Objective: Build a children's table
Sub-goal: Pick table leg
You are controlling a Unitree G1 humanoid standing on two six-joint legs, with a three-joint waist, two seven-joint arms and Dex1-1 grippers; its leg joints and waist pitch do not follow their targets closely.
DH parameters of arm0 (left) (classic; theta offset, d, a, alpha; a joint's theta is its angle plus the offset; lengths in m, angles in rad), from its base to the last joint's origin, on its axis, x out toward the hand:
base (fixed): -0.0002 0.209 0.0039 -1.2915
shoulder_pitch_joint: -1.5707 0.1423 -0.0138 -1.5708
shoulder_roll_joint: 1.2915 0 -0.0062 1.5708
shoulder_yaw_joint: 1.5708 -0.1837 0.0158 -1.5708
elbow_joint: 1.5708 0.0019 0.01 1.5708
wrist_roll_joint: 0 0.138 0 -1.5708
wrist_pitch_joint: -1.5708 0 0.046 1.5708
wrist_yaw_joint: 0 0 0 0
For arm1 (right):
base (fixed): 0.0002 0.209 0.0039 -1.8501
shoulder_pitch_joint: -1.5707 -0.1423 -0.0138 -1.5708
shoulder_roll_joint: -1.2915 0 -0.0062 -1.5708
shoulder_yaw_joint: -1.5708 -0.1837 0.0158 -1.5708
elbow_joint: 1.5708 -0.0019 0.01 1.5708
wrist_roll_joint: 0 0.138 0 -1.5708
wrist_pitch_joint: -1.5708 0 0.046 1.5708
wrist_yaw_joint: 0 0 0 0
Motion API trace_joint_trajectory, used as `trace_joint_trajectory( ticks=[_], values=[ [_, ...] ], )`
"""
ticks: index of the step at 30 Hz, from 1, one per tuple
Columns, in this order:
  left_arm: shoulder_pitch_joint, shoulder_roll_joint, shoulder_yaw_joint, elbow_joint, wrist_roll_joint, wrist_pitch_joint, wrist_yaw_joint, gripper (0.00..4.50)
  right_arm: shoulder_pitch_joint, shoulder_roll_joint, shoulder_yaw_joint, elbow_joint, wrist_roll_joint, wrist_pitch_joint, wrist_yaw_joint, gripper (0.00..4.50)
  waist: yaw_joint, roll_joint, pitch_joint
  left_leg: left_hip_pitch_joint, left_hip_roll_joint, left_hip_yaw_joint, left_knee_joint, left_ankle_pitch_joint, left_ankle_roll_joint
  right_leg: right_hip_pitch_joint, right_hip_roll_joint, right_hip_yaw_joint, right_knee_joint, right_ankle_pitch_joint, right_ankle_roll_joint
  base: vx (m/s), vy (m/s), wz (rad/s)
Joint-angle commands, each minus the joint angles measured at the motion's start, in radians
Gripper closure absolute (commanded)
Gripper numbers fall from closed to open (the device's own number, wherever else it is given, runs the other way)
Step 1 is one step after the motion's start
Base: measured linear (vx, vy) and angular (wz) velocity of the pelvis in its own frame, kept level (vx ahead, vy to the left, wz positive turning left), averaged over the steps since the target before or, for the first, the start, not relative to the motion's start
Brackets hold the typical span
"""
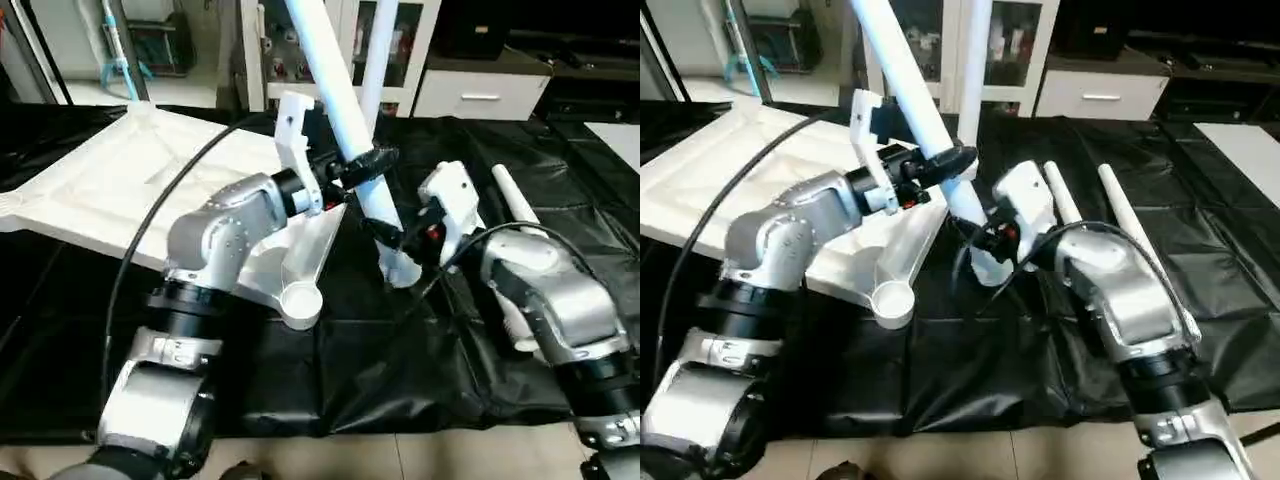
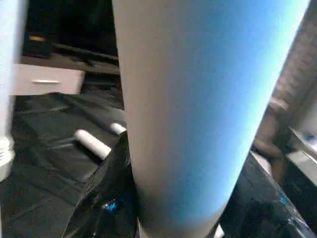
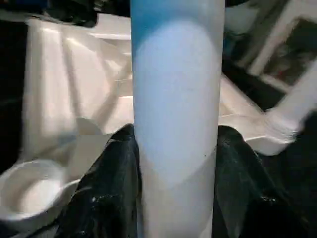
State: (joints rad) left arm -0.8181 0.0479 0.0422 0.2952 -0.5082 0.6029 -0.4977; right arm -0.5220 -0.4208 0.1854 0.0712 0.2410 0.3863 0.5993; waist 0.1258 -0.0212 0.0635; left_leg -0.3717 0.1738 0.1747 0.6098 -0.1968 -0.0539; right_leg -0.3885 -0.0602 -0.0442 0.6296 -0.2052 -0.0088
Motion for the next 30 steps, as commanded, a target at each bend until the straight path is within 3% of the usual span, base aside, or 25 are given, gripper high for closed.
trace_joint_trajectory(
  ticks=[1,6,10,23,25,26,30],
  values=[
    [-0.011,-0.024,0.036,0.002,0.011,-0.016,0.108,2.73,-0.018,0.007,0.000,0.013,-0.059,-0.034,-0.072,2.69,-0.006,0.003,-0.076,0.014,0.052,-0.019,-0.065,-0.074,-0.002,0.056,-0.083,0.045,-0.062,0.016,-0.248,0.000,0.000,0.00],
    [-0.001,-0.093,0.093,-0.014,-0.027,-0.004,0.206,2.73,-0.023,0.047,0.007,0.028,-0.104,-0.058,-0.142,2.69,-0.014,0.003,-0.076,0.012,0.051,-0.019,-0.066,-0.082,0.007,0.057,-0.082,0.046,-0.063,0.016,-0.246,0.000,0.000,0.00],
    [-0.002,-0.106,0.103,-0.011,-0.032,-0.005,0.215,2.73,-0.028,0.056,0.004,0.036,-0.117,-0.066,-0.149,2.69,-0.018,0.004,-0.075,0.013,0.050,-0.019,-0.066,-0.086,0.021,0.056,-0.080,0.046,-0.065,0.014,-0.247,0.000,0.000,0.00],
    [-0.001,-0.125,0.130,-0.028,-0.055,0.006,0.222,2.73,-0.034,0.072,-0.007,0.058,-0.168,-0.111,-0.170,2.69,-0.021,0.005,-0.074,0.015,0.051,-0.019,-0.067,-0.096,0.023,0.055,-0.081,0.047,-0.066,0.013,-0.247,0.000,0.000,0.00],
    [0.000,-0.123,0.131,-0.030,-0.054,0.004,0.221,2.73,-0.032,0.079,-0.014,0.056,-0.143,-0.122,-0.139,2.69,-0.022,0.006,-0.073,0.015,0.052,-0.019,-0.067,-0.104,0.022,0.054,-0.081,0.047,-0.067,0.008,-0.249,0.000,0.000,0.00],
    [0.001,-0.122,0.131,-0.030,-0.054,0.004,0.219,2.73,-0.029,0.082,-0.020,0.051,-0.125,-0.121,-0.119,2.13,-0.023,0.007,-0.074,0.016,0.052,-0.019,-0.067,-0.106,0.024,0.054,-0.080,0.047,-0.067,0.007,-0.249,0.000,0.000,0.00],
    [0.007,-0.101,0.116,-0.039,-0.057,0.002,0.175,2.73,-0.017,0.101,-0.087,0.019,-0.018,-0.092,-0.076,1.78,-0.021,0.003,-0.073,0.016,0.053,-0.018,-0.068,-0.106,0.036,0.055,-0.082,0.048,-0.066,0.014,-0.252,0.000,0.000,0.00]
  ],
)
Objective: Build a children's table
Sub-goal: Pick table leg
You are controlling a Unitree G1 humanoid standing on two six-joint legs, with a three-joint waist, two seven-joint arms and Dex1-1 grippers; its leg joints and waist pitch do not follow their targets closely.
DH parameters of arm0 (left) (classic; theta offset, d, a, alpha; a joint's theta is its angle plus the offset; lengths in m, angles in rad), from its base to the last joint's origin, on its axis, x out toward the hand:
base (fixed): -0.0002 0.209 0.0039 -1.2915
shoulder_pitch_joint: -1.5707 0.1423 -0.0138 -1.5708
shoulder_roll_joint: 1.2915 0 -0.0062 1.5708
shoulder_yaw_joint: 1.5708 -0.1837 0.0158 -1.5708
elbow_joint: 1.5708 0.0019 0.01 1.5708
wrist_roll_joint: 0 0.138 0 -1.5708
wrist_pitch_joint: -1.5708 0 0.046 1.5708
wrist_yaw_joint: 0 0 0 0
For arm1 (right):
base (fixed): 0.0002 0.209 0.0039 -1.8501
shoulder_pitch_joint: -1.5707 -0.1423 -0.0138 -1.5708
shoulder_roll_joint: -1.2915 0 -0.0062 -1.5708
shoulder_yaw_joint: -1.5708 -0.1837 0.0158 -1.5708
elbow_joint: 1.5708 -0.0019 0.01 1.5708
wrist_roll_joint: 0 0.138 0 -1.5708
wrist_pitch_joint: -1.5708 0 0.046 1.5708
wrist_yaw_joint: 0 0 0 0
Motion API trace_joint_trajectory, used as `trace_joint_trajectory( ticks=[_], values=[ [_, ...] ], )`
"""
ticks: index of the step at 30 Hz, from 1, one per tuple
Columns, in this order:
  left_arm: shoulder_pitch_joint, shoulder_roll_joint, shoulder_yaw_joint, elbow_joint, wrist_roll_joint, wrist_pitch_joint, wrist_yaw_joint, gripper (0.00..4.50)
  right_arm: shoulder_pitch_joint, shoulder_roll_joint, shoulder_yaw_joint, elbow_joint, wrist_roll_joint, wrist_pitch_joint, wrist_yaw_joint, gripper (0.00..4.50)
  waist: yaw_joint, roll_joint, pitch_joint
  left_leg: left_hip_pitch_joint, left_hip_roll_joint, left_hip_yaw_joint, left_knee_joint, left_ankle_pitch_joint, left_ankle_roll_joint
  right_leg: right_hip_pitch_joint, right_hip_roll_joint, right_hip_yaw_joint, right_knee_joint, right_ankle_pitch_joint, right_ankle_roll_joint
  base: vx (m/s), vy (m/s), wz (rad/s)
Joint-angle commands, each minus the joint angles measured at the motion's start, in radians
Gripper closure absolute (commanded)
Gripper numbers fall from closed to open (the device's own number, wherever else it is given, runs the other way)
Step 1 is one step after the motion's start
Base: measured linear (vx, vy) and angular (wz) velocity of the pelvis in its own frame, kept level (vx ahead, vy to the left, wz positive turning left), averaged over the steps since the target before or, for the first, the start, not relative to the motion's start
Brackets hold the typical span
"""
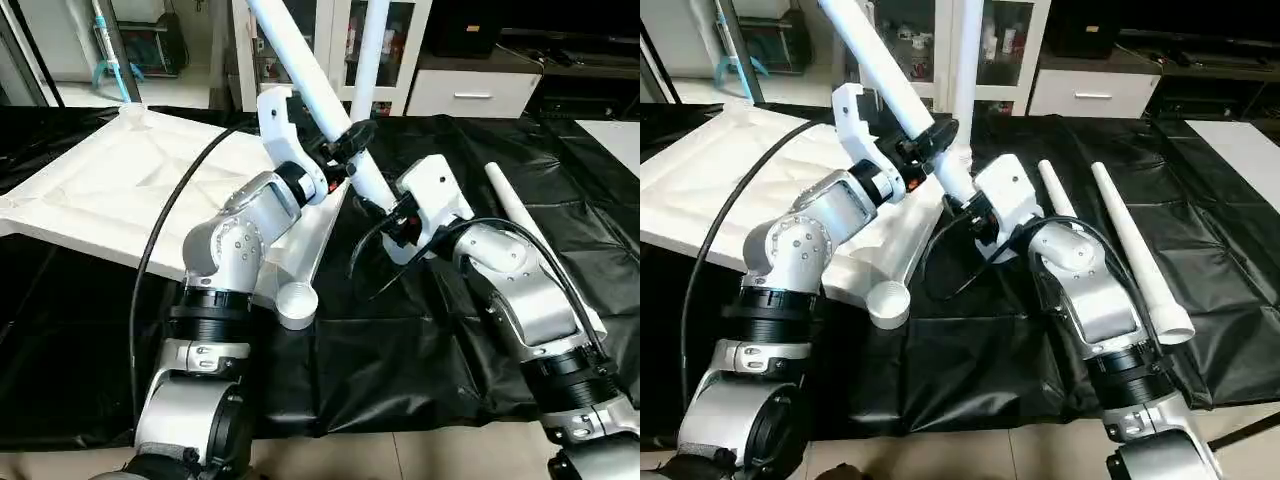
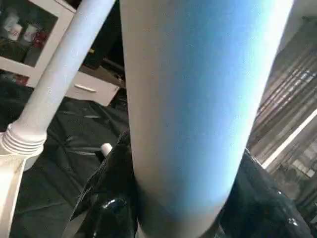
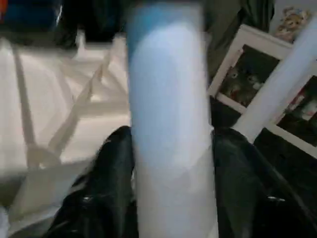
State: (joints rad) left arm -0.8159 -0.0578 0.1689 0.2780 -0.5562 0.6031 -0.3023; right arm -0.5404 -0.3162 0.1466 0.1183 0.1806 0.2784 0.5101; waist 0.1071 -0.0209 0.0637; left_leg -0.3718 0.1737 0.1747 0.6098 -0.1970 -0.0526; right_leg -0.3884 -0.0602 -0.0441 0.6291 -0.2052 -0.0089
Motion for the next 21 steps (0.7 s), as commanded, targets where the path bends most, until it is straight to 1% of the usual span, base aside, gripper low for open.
trace_joint_trajectory(
  ticks=[1,2,3,4,5,6,7,8,9,10,11,12,13,14,15,16,18,19,20,21],
  values=[
    [0.007,0.014,-0.015,-0.030,-0.017,0.007,-0.044,2.73,0.003,-0.007,-0.073,-0.038,0.091,0.050,0.042,1.66,-0.001,0.004,-0.074,0.015,0.054,-0.019,-0.068,-0.102,0.035,0.055,-0.082,0.047,-0.064,0.016,-0.253,0.000,0.000,0.00],
    [0.010,0.024,-0.023,-0.039,-0.023,0.013,-0.073,2.73,0.004,-0.012,-0.098,-0.047,0.139,0.083,0.076,1.58,-0.002,0.001,-0.074,0.016,0.054,-0.019,-0.069,-0.101,0.043,0.056,-0.081,0.047,-0.064,0.019,-0.254,0.000,0.000,0.00],
    [0.014,0.046,-0.035,-0.051,-0.037,0.031,-0.125,2.73,0.006,-0.050,-0.140,-0.070,0.236,0.157,0.170,1.53,-0.001,0.003,-0.074,0.016,0.053,-0.019,-0.069,-0.100,0.046,0.055,-0.081,0.047,-0.064,0.018,-0.256,0.000,0.000,0.00],
    [0.014,0.050,-0.037,-0.052,-0.040,0.035,-0.136,2.73,0.007,-0.059,-0.147,-0.076,0.255,0.172,0.189,1.45,0.004,0.002,-0.075,0.018,0.054,-0.019,-0.067,-0.099,0.057,0.059,-0.082,0.047,-0.062,0.019,-0.258,0.000,0.000,0.00],
    [0.014,0.053,-0.038,-0.053,-0.042,0.037,-0.142,2.73,0.007,-0.064,-0.150,-0.079,0.266,0.181,0.200,1.34,0.005,0.002,-0.074,0.015,0.055,-0.019,-0.067,-0.085,0.060,0.057,-0.081,0.047,-0.061,0.030,-0.259,0.000,0.000,0.00],
    [0.020,0.066,-0.050,-0.063,-0.050,0.040,-0.186,2.73,0.013,-0.100,-0.166,-0.093,0.311,0.219,0.257,1.23,0.004,0.001,-0.073,0.013,0.054,-0.018,-0.066,-0.080,0.063,0.057,-0.080,0.046,-0.062,0.031,-0.262,0.000,0.000,0.00],
    [0.025,0.079,-0.061,-0.073,-0.061,0.050,-0.224,2.73,0.020,-0.134,-0.182,-0.103,0.352,0.258,0.308,1.14,0.006,0.002,-0.073,0.014,0.055,-0.018,-0.066,-0.078,0.063,0.058,-0.082,0.046,-0.063,0.030,-0.262,0.000,0.000,0.00],
    [0.032,0.093,-0.074,-0.083,-0.071,0.056,-0.270,2.73,0.029,-0.169,-0.200,-0.110,0.389,0.289,0.359,1.09,0.010,-0.002,-0.074,0.016,0.055,-0.018,-0.065,-0.078,0.068,0.058,-0.083,0.046,-0.062,0.020,-0.263,0.000,0.000,0.00],
    [0.037,0.105,-0.085,-0.089,-0.076,0.057,-0.307,2.73,0.035,-0.195,-0.215,-0.113,0.417,0.312,0.393,1.01,0.014,-0.003,-0.073,0.016,0.055,-0.016,-0.065,-0.074,0.072,0.058,-0.085,0.047,-0.063,0.008,-0.264,0.000,0.000,0.00],
    [0.039,0.111,-0.091,-0.092,-0.077,0.057,-0.326,2.73,0.037,-0.207,-0.223,-0.113,0.430,0.323,0.408,0.91,0.015,-0.002,-0.073,0.014,0.056,-0.016,-0.065,-0.071,0.071,0.056,-0.085,0.047,-0.063,0.005,-0.265,0.000,0.000,0.00],
    [0.046,0.123,-0.103,-0.103,-0.091,0.067,-0.372,2.73,0.047,-0.241,-0.235,-0.113,0.458,0.357,0.449,0.80,0.013,-0.003,-0.073,0.013,0.055,-0.016,-0.065,-0.073,0.067,0.055,-0.085,0.045,-0.065,-0.009,-0.264,0.000,0.000,0.00],
    [0.052,0.134,-0.114,-0.113,-0.098,0.065,-0.414,2.73,0.051,-0.265,-0.252,-0.107,0.489,0.394,0.477,0.71,0.013,-0.005,-0.072,0.015,0.054,-0.016,-0.066,-0.085,0.067,0.057,-0.085,0.045,-0.068,-0.036,-0.264,0.000,0.000,0.00],
    [0.055,0.147,-0.124,-0.121,-0.112,0.075,-0.453,2.73,0.051,-0.286,-0.274,-0.099,0.531,0.446,0.503,0.65,0.013,-0.005,-0.071,0.014,0.055,-0.016,-0.066,-0.086,0.066,0.058,-0.086,0.046,-0.069,-0.042,-0.265,0.000,0.000,0.00],
    [0.057,0.161,-0.136,-0.131,-0.125,0.078,-0.503,2.73,0.049,-0.306,-0.300,-0.092,0.577,0.495,0.531,0.47,0.013,-0.007,-0.072,0.016,0.055,-0.016,-0.066,-0.085,0.067,0.056,-0.086,0.045,-0.070,-0.053,-0.265,0.000,0.000,0.00],
    [0.057,0.169,-0.142,-0.136,-0.132,0.079,-0.532,2.73,0.047,-0.316,-0.316,-0.088,0.605,0.524,0.545,0.47,0.014,-0.006,-0.071,0.015,0.055,-0.015,-0.066,-0.085,0.067,0.055,-0.087,0.046,-0.070,-0.062,-0.269,0.000,0.000,0.00],
    [0.054,0.175,-0.146,-0.140,-0.141,0.090,-0.552,2.73,0.043,-0.323,-0.333,-0.079,0.631,0.550,0.556,0.36,0.013,-0.007,-0.071,0.015,0.054,-0.015,-0.065,-0.087,0.067,0.054,-0.087,0.045,-0.071,-0.066,-0.270,0.000,0.000,0.00],
    [0.048,0.187,-0.155,-0.144,-0.154,0.097,-0.597,2.73,0.040,-0.341,-0.345,-0.068,0.666,0.579,0.578,0.21,0.012,-0.010,-0.070,0.015,0.053,-0.013,-0.064,-0.088,0.067,0.053,-0.086,0.044,-0.073,-0.080,-0.272,0.000,0.000,0.00],
    [0.047,0.190,-0.157,-0.145,-0.158,0.098,-0.609,2.73,0.040,-0.346,-0.346,-0.066,0.674,0.585,0.585,0.13,0.013,-0.010,-0.070,0.014,0.052,-0.014,-0.065,-0.089,0.062,0.054,-0.086,0.044,-0.074,-0.099,-0.268,0.000,0.000,0.00],
    [0.043,0.194,-0.159,-0.145,-0.166,0.105,-0.627,2.73,0.045,-0.356,-0.340,-0.070,0.675,0.593,0.601,0.06,0.012,-0.012,-0.070,0.014,0.053,-0.014,-0.065,-0.090,0.059,0.054,-0.086,0.043,-0.075,-0.115,-0.261,0.000,0.000,0.00],
    [0.039,0.200,-0.162,-0.147,-0.175,0.112,-0.648,2.73,0.052,-0.367,-0.333,-0.076,0.676,0.603,0.617,0.06,0.011,-0.012,-0.069,0.014,0.053,-0.014,-0.065,-0.087,0.054,0.053,-0.086,0.043,-0.076,-0.123,-0.257,0.000,0.000,0.00]
  ],
)
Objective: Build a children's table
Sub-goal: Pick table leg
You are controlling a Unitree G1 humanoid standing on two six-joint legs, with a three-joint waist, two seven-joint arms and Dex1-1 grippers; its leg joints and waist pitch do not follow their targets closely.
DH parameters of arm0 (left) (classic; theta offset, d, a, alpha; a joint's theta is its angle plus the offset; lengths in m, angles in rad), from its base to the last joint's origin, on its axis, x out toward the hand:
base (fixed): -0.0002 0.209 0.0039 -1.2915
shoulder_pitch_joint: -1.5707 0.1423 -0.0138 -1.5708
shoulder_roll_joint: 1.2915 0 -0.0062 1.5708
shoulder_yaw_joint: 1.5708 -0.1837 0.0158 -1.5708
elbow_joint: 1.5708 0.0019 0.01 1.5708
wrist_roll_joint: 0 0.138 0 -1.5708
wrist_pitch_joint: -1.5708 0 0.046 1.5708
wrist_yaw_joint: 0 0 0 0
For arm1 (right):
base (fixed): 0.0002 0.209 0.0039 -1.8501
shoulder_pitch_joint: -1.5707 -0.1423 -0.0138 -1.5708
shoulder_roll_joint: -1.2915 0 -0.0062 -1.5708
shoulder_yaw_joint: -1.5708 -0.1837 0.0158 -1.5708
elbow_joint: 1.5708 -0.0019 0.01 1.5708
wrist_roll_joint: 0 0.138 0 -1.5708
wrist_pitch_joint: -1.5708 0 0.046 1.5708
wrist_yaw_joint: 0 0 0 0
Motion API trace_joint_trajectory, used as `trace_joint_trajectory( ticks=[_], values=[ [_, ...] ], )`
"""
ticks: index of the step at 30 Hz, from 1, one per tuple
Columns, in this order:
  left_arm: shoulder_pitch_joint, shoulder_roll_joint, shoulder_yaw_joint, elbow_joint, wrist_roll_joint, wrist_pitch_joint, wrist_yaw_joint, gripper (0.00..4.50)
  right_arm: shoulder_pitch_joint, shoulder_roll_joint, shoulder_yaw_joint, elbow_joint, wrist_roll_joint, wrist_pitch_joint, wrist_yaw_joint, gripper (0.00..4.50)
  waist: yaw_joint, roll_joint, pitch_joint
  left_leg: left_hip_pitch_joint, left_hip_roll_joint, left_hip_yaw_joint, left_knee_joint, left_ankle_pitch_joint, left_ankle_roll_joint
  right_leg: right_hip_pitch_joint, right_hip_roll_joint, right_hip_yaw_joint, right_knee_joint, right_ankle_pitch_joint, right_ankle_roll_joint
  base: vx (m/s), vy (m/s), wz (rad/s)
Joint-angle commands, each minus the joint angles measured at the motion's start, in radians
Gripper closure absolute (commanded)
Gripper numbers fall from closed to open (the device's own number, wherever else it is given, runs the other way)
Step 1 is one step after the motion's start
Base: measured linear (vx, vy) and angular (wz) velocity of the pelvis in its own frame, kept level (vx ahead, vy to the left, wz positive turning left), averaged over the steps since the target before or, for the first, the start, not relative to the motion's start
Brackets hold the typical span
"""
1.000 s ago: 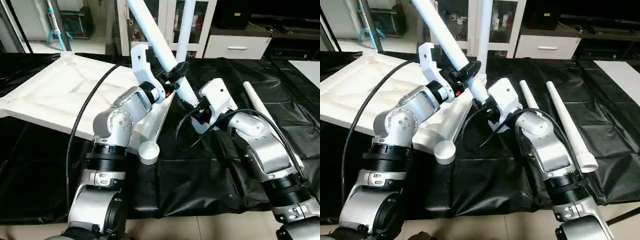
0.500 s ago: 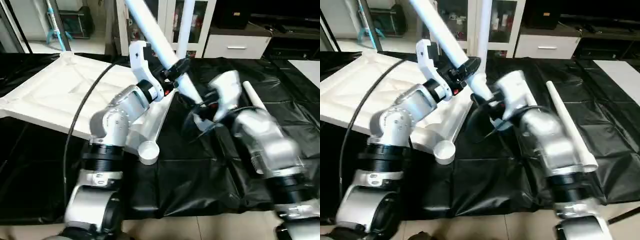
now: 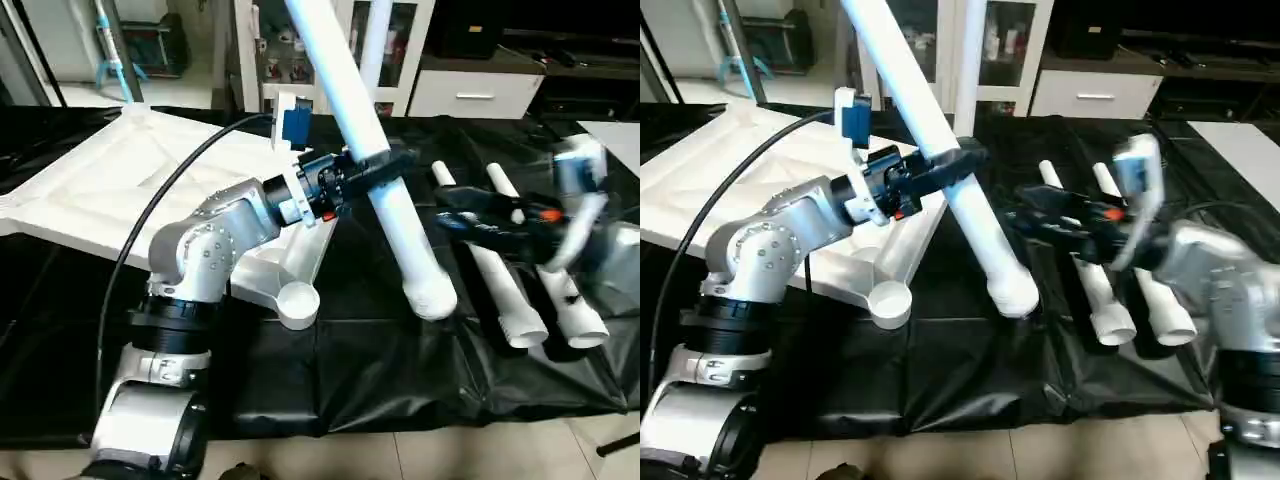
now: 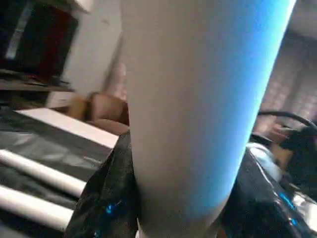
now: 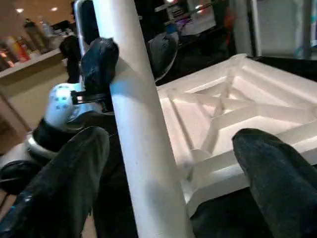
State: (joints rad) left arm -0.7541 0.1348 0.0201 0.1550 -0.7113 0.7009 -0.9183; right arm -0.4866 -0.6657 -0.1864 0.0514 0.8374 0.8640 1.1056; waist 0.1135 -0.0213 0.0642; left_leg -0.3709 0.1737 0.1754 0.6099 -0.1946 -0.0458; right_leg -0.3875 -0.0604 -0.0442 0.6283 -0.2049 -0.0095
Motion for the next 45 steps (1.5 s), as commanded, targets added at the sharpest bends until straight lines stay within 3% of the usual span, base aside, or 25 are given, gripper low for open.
trace_joint_trajectory(
  ticks=[1,12,16,20,25,45],
  values=[
    [-0.025,0.016,-0.020,-0.029,-0.028,0.019,-0.065,2.73,0.010,-0.030,0.013,-0.020,0.020,0.027,0.041,0.06,0.005,-0.017,-0.071,0.014,0.053,-0.013,-0.064,-0.087,0.048,0.052,-0.086,0.043,-0.076,-0.124,-0.255,0.000,0.000,0.00],
    [-0.049,0.049,-0.051,-0.025,-0.038,0.024,-0.177,2.73,0.047,-0.071,0.102,-0.105,0.027,0.093,0.113,0.00,0.007,-0.020,-0.069,0.013,0.056,-0.014,-0.065,-0.076,0.046,0.049,-0.089,0.044,-0.076,-0.156,-0.240,0.000,0.000,0.00],
    [-0.052,0.048,-0.061,-0.032,-0.044,0.024,-0.202,2.73,0.056,-0.074,0.152,-0.119,-0.012,0.073,0.120,0.00,0.007,-0.022,-0.069,0.012,0.056,-0.014,-0.064,-0.069,0.044,0.049,-0.089,0.044,-0.074,-0.150,-0.241,0.000,0.000,0.00],
    [-0.057,0.042,-0.065,-0.029,-0.041,0.018,-0.205,2.73,0.063,-0.059,0.229,-0.118,-0.101,0.022,0.100,0.00,0.006,-0.024,-0.070,0.012,0.056,-0.014,-0.064,-0.061,0.039,0.049,-0.090,0.045,-0.072,-0.132,-0.239,0.000,0.000,0.00],
    [-0.063,0.041,-0.066,-0.022,-0.034,0.012,-0.210,2.73,0.040,-0.017,0.251,-0.085,-0.118,0.011,0.061,0.41,0.005,-0.022,-0.070,0.011,0.055,-0.014,-0.064,-0.066,0.043,0.048,-0.090,0.044,-0.072,-0.138,-0.242,0.000,0.000,0.00],
    [-0.060,0.042,-0.073,-0.009,-0.007,-0.011,-0.199,2.73,0.041,0.001,0.271,-0.076,-0.169,-0.041,0.051,2.07,0.007,-0.020,-0.072,0.012,0.055,-0.014,-0.063,-0.063,0.047,0.050,-0.088,0.045,-0.067,-0.101,-0.248,0.000,0.000,0.00]
  ],
)
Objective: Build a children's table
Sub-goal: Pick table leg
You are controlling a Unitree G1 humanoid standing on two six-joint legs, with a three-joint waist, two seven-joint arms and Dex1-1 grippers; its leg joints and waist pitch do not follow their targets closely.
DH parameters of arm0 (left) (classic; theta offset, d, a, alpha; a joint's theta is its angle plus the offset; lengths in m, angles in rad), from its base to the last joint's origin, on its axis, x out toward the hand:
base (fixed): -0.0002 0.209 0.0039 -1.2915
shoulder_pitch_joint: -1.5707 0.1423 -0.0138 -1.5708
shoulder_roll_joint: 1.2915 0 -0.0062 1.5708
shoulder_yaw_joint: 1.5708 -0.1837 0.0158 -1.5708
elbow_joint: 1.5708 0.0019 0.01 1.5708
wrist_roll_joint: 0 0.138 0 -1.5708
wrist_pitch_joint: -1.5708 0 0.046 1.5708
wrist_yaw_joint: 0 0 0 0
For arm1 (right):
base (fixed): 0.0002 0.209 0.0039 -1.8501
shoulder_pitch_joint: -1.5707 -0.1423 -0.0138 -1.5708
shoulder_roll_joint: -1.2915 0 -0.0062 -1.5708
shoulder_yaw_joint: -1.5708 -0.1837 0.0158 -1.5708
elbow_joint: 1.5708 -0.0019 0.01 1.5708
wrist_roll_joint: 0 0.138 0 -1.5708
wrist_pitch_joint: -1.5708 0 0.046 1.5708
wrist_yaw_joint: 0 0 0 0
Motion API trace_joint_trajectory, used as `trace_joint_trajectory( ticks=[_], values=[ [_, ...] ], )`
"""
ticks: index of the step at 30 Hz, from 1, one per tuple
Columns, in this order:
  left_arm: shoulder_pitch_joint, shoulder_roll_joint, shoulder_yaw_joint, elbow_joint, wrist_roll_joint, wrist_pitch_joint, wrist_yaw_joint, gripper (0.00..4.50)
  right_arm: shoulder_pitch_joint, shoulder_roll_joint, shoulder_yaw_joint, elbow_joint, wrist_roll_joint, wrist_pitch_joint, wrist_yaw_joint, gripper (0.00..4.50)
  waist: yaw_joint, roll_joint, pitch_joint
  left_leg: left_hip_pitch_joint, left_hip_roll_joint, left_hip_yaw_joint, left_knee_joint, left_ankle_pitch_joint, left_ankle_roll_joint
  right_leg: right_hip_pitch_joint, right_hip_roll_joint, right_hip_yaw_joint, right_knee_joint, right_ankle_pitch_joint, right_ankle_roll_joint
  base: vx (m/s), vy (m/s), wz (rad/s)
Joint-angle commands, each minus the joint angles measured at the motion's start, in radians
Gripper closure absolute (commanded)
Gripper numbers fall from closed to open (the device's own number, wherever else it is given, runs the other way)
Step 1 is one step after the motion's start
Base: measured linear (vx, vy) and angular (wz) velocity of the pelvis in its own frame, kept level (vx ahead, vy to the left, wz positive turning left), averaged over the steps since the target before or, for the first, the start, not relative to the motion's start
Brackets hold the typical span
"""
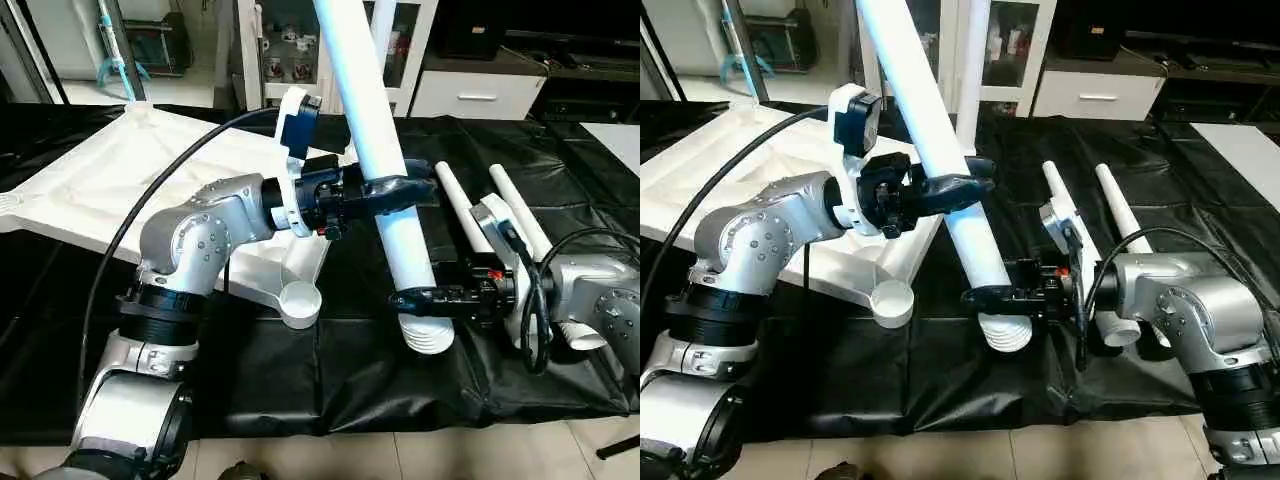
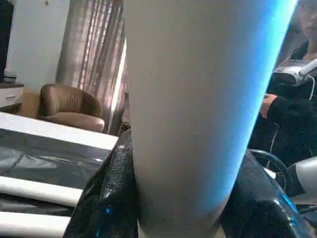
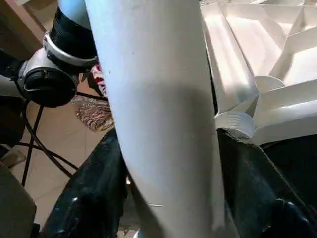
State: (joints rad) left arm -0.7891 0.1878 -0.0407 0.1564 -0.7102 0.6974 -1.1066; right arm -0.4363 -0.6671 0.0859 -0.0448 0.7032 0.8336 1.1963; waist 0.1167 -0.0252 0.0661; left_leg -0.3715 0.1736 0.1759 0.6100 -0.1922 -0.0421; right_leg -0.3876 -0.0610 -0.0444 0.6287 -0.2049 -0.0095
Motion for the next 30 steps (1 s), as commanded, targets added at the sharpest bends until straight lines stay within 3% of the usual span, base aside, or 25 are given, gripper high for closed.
trace_joint_trajectory(
  ticks=[1,3,4,7,9,11,14,17,30],
  values=[
    [-0.024,-0.011,-0.012,-0.008,-0.001,-0.013,-0.007,2.73,-0.010,0.007,-0.004,0.023,-0.042,-0.018,-0.047,2.16,0.003,-0.015,-0.074,0.012,0.055,-0.015,-0.063,-0.067,0.042,0.050,-0.088,0.045,-0.068,-0.103,-0.248,0.000,0.000,0.00],
    [-0.025,-0.024,-0.013,0.024,0.052,-0.053,0.059,2.73,-0.021,0.030,-0.007,0.049,-0.091,-0.068,-0.101,2.31,0.001,-0.014,-0.074,0.012,0.055,-0.015,-0.063,-0.070,0.035,0.048,-0.088,0.044,-0.069,-0.106,-0.246,0.000,0.000,0.00],
    [-0.034,-0.046,-0.001,0.077,0.111,-0.092,0.161,2.73,-0.036,0.055,-0.013,0.082,-0.127,-0.103,-0.162,2.33,0.000,-0.015,-0.074,0.012,0.055,-0.015,-0.063,-0.074,0.031,0.048,-0.088,0.044,-0.071,-0.111,-0.243,0.000,0.000,0.00],
    [-0.048,-0.074,0.040,0.134,0.123,-0.091,0.265,2.73,-0.050,0.081,-0.022,0.114,-0.164,-0.153,-0.220,2.42,0.000,-0.014,-0.075,0.015,0.054,-0.014,-0.062,-0.078,0.017,0.049,-0.089,0.044,-0.072,-0.118,-0.240,0.000,0.000,0.00],
    [-0.050,-0.090,0.065,0.146,0.116,-0.076,0.321,2.03,-0.057,0.099,-0.030,0.125,-0.176,-0.171,-0.253,2.48,0.001,-0.015,-0.077,0.012,0.054,-0.016,-0.062,-0.063,0.023,0.051,-0.088,0.043,-0.067,-0.084,-0.245,0.000,0.000,0.00],
    [-0.048,-0.100,0.079,0.147,0.113,-0.065,0.361,2.03,-0.059,0.112,-0.035,0.127,-0.181,-0.182,-0.274,2.50,0.001,-0.015,-0.078,0.012,0.054,-0.017,-0.062,-0.053,0.034,0.052,-0.086,0.043,-0.063,-0.053,-0.247,0.000,0.000,0.00],
    [-0.039,-0.145,0.117,0.163,0.158,-0.126,0.523,1.62,-0.054,0.139,-0.014,0.117,-0.254,-0.258,-0.341,2.58,0.000,-0.014,-0.078,0.011,0.054,-0.017,-0.060,-0.059,0.034,0.053,-0.088,0.043,-0.066,-0.047,-0.248,0.000,0.000,0.00],
    [-0.041,-0.190,0.162,0.180,0.161,-0.154,0.619,1.57,-0.057,0.161,0.013,0.128,-0.329,-0.320,-0.400,2.60,-0.001,-0.016,-0.076,0.009,0.052,-0.016,-0.061,-0.063,0.029,0.053,-0.087,0.043,-0.069,-0.055,-0.243,0.000,0.000,0.00],
    [-0.028,-0.273,0.184,0.149,0.140,-0.123,0.743,1.55,-0.095,0.272,0.108,0.188,-0.597,-0.491,-0.682,2.62,-0.010,-0.005,-0.074,0.013,0.050,-0.017,-0.065,-0.097,0.011,0.049,-0.082,0.045,-0.072,-0.071,-0.227,0.000,0.000,0.00]
  ],
)
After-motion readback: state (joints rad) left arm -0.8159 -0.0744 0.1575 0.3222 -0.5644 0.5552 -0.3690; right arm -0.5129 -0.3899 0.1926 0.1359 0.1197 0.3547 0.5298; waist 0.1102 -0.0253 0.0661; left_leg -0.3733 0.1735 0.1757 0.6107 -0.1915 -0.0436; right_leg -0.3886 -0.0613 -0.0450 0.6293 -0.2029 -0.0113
